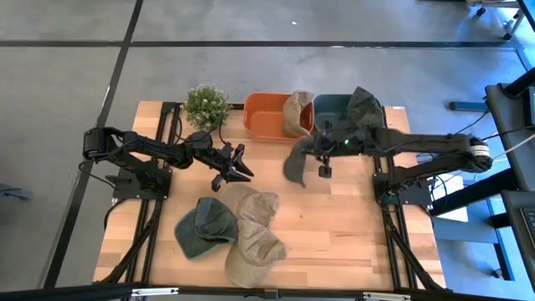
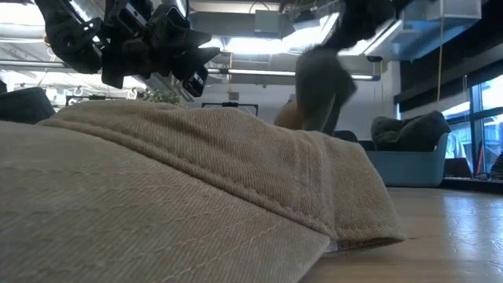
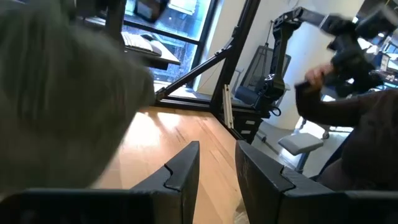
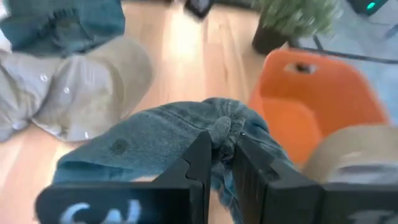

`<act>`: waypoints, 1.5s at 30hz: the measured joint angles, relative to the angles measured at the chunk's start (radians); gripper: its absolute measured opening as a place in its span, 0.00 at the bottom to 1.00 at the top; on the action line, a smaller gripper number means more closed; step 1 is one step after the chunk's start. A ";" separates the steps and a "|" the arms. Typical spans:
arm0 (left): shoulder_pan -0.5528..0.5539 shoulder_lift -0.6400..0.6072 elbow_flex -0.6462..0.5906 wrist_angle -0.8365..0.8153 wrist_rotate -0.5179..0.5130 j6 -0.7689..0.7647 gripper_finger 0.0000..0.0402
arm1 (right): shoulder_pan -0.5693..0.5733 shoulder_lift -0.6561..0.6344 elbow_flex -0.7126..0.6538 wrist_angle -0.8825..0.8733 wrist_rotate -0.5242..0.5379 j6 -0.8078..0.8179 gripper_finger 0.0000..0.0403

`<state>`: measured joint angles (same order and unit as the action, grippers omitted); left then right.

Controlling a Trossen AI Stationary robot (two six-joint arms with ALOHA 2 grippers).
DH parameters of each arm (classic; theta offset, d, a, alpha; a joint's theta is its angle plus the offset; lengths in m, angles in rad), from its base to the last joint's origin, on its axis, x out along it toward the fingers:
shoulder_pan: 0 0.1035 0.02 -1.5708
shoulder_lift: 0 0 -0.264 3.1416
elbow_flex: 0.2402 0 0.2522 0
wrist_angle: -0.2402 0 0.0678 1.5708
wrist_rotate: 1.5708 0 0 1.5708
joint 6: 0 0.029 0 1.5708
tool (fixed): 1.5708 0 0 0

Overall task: Pick & Place hat
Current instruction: Put the top black cap into the blue bin

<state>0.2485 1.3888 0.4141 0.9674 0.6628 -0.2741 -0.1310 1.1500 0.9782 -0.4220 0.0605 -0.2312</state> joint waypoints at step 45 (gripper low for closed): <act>0.000 0.000 0.000 -0.060 -0.120 0.000 0.25 | -0.407 0.042 0.222 -0.473 0.658 -0.682 0.13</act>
<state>0.2485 1.3888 0.4144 0.9077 0.5427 -0.2741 -0.5377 1.1919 1.2006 -0.8947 0.7182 -0.9131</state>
